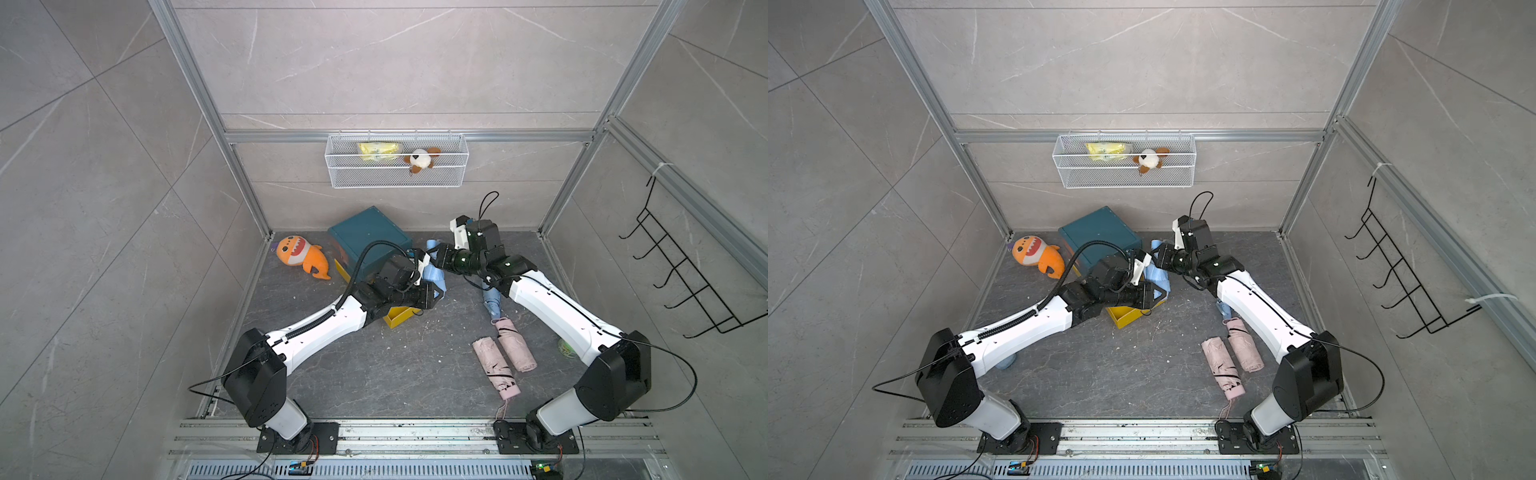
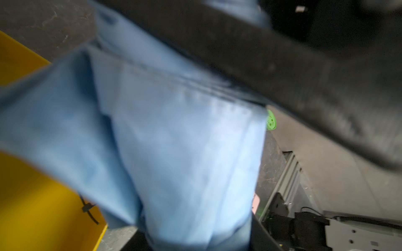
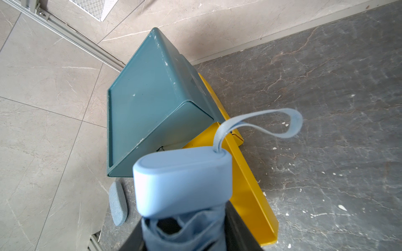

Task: Place the umbrella in the drawer by color
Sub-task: Place the umbrella in the drawer.

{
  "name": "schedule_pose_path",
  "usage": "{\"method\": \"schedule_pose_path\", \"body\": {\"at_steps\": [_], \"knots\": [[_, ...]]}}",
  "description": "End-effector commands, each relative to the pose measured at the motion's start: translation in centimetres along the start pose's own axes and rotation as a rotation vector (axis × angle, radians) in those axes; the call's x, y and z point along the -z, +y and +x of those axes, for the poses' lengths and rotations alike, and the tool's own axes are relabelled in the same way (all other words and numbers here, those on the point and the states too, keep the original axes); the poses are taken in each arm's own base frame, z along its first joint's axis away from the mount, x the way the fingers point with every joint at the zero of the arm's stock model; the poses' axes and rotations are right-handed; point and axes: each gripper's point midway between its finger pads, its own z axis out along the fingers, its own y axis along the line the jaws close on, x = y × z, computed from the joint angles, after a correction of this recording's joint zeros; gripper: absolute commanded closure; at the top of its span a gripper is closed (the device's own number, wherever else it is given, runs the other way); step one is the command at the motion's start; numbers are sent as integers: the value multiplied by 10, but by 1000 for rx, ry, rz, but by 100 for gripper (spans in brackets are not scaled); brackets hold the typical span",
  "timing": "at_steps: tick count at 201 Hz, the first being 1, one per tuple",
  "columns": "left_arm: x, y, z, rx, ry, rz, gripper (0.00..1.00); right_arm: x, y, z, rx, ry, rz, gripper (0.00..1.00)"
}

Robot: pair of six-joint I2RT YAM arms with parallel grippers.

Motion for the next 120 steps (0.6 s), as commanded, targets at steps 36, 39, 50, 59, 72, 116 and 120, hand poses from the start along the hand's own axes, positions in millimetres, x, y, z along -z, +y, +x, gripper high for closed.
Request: {"method": "schedule_pose_path", "body": {"at_steps": [36, 39, 50, 59, 72, 116, 120], "knots": [[18, -12, -23, -51, -62, 16, 80, 16, 25, -16, 3, -64, -93, 54], [19, -12, -23, -54, -59, 15, 81, 17, 25, -16, 2, -66, -93, 53], [25, -12, -24, -64, -57, 14, 81, 21, 24, -17, 7, -73, -93, 47], [29, -12, -24, -71, -44, 20, 81, 24, 22, -17, 8, -83, -93, 41], [35, -11, -24, -74, -27, 29, 82, 30, 20, -18, 12, -98, -105, 32], [59, -2, -27, -38, 1, 85, 82, 53, 8, -16, 40, -138, -139, 20], [61, -2, -27, -33, 4, 96, 82, 54, 8, -15, 44, -133, -146, 19]]}}
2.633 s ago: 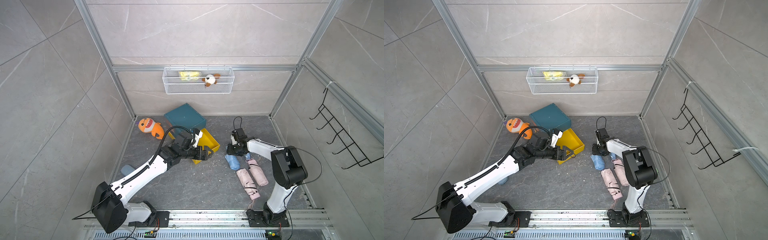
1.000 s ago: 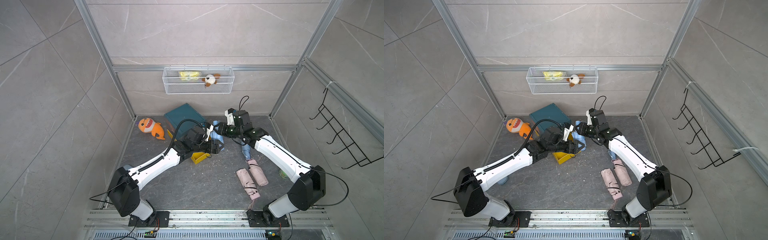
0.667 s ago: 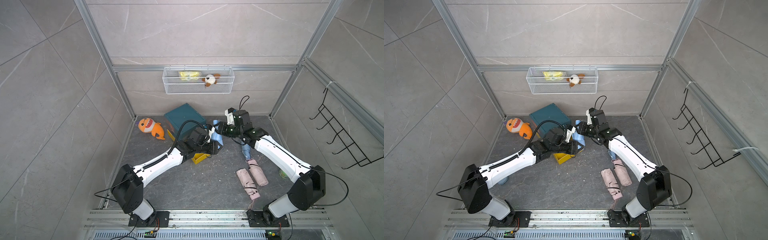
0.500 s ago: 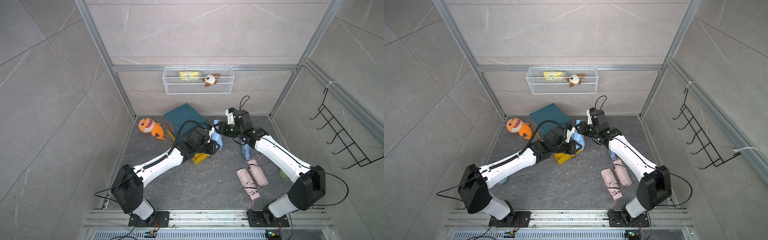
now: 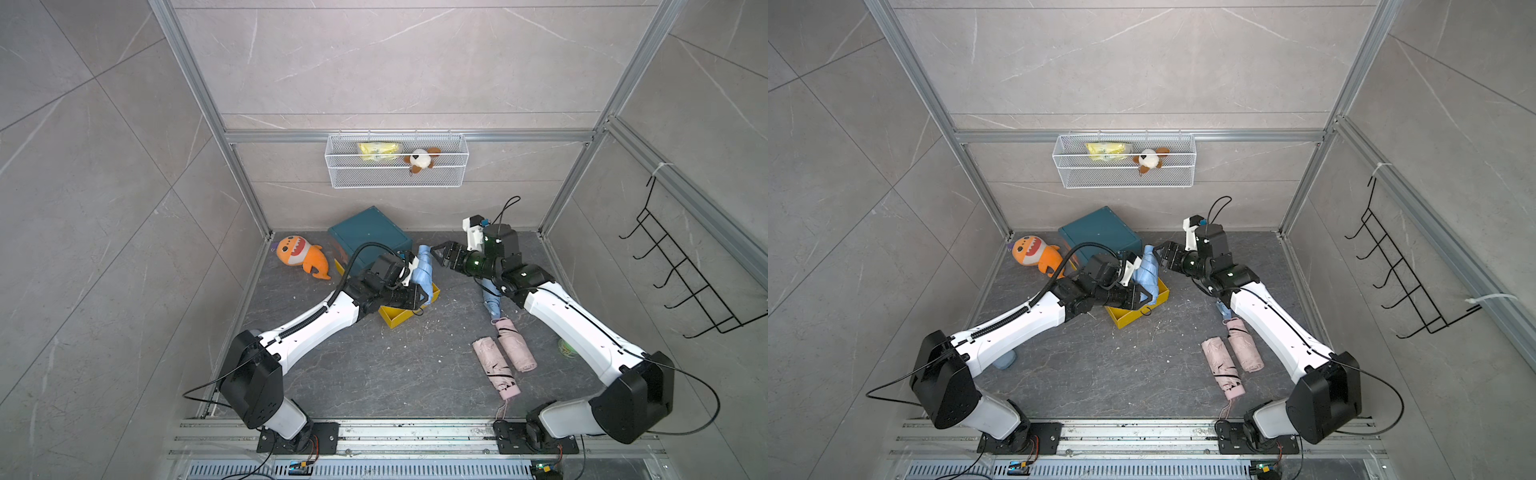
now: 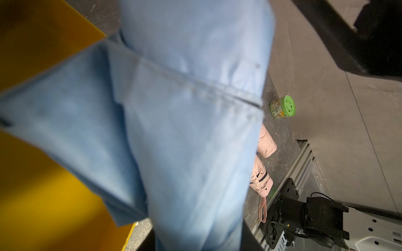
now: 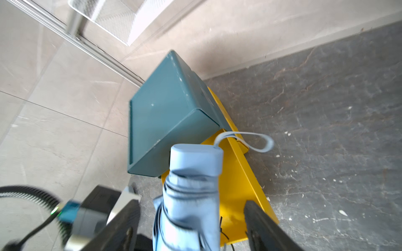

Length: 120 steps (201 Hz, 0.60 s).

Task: Place the umbrella in the drawer by color
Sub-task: Place the umbrella in the drawer.

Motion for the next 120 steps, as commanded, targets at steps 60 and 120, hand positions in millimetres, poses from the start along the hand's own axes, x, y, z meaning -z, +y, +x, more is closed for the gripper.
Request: {"method": "schedule_pose_path", "body": {"at_steps": [60, 120], "knots": [[57, -43, -26, -36, -23, 318, 81, 17, 15, 24, 60, 43, -231, 19], [50, -50, -20, -26, 36, 388, 80, 13, 27, 32, 17, 59, -348, 19]]}}
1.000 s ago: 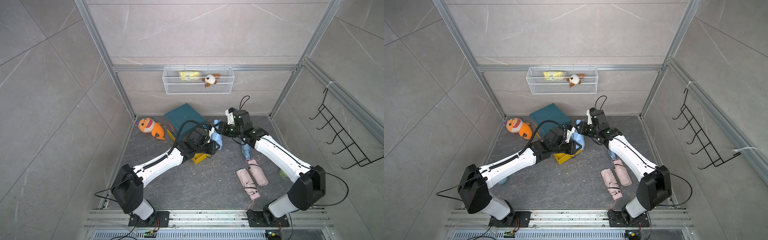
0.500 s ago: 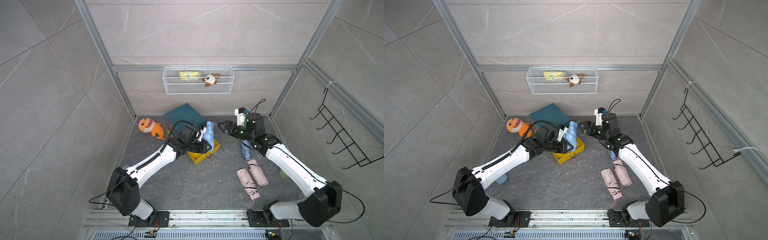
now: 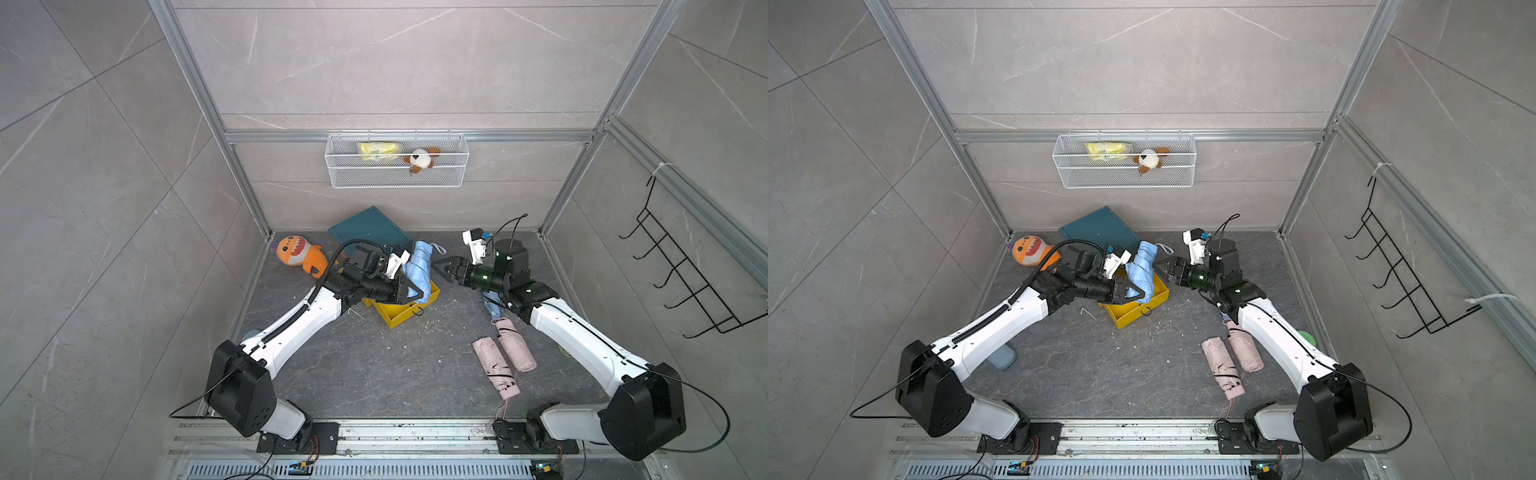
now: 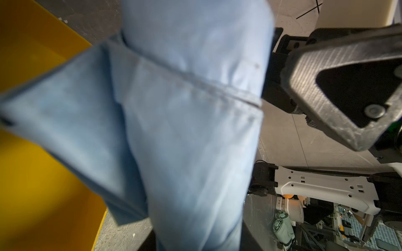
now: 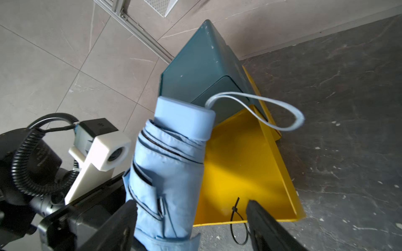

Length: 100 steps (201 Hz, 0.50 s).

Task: Place the umbrella in the drawer by color
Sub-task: Place the umbrella in the drawer.

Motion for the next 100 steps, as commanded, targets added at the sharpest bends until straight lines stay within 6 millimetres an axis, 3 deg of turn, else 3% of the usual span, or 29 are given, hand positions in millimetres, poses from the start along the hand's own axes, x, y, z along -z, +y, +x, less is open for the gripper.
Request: {"method": "schedule_pose_path", "body": {"at_steps": [1, 100], "knots": [[6, -32, -15, -87, -22, 119, 80, 2, 21, -6, 12, -21, -103, 19], [5, -42, -13, -91, 6, 188, 79, -20, 6, -3, -65, -14, -132, 19]]}}
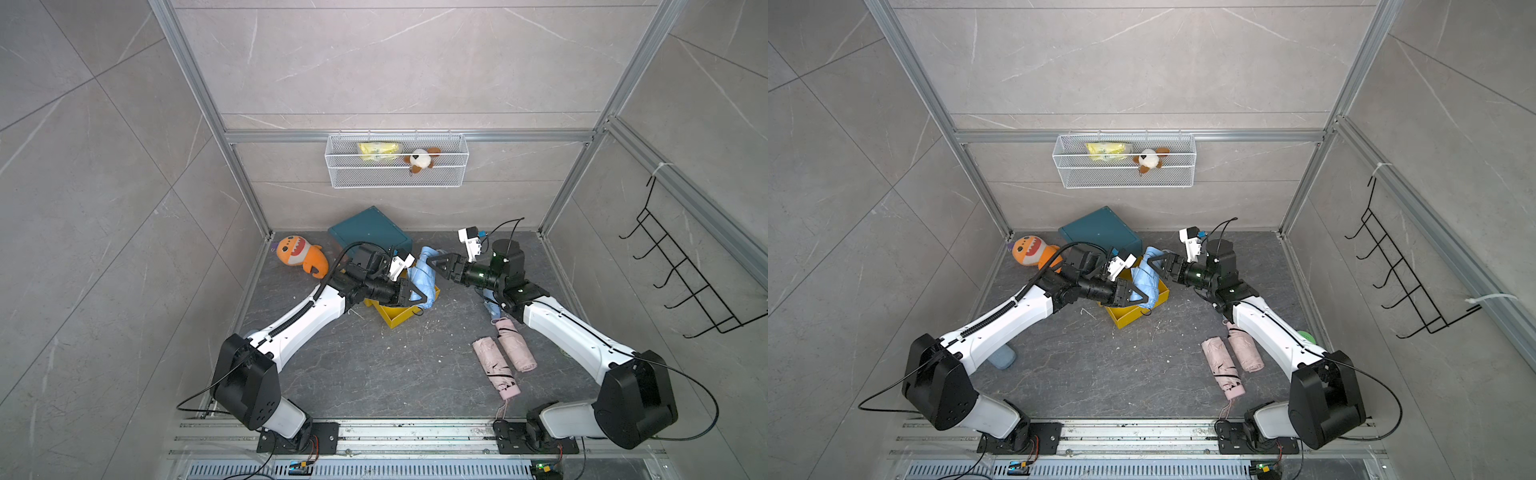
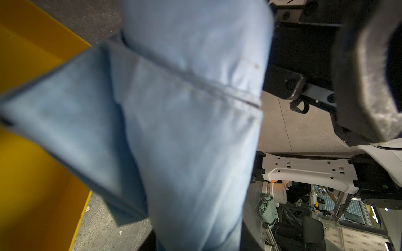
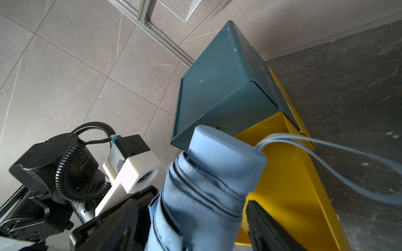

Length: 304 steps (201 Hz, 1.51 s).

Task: Place the umbrella in the drawer by color
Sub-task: Place the umbrella in the drawer.

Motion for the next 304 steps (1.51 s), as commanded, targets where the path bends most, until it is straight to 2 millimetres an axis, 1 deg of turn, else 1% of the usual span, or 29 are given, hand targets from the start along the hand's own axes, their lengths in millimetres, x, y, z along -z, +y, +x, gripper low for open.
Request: {"method": "schedule_pose_path", "body": {"at_steps": [1, 48, 87, 109, 120, 132, 147, 167, 182, 204, 208, 218, 235, 265, 286, 304], "knots": [[12, -39, -21, -118, -53, 111, 79, -4, 0, 0, -8, -3, -25, 19], [13, -45, -21, -126, -53, 140, 79, -11, -6, 0, -19, 3, -29, 20], [17, -58, -21, -132, -53, 219, 79, -20, -5, 0, -38, 10, -86, 27], [21, -62, -22, -122, -51, 260, 77, -23, -2, 1, -49, 11, -124, 34], [23, -64, -22, -123, -49, 274, 77, -23, -2, 4, -51, 17, -133, 40], [23, -65, -22, -121, -48, 276, 77, -22, -1, 6, -50, 22, -141, 43], [24, -65, -22, -120, -51, 275, 76, -21, -2, 8, -50, 27, -145, 51], [25, -62, -24, -113, -58, 270, 72, -19, -2, 10, -49, 28, -143, 60], [25, -59, -25, -102, -62, 259, 64, -17, -1, 12, -49, 28, -144, 63], [25, -56, -26, -93, -63, 248, 62, -15, -1, 10, -49, 15, -135, 66], [25, -55, -27, -91, -66, 244, 60, -15, -2, 10, -50, 13, -132, 66], [26, -52, -27, -84, -73, 230, 52, -14, -2, 8, -51, -1, -124, 67], [31, -45, -31, -71, -102, 191, 42, -12, -3, 5, -56, -27, -110, 69], [55, -34, -40, -62, -198, 88, 29, -8, -5, -5, -67, -81, -70, 70], [74, -18, -43, -45, -263, -58, 26, -6, -10, -11, -85, -118, -32, 71], [93, -6, -43, -38, -324, -205, 23, -11, -10, -7, -83, -121, 12, 71]]}}
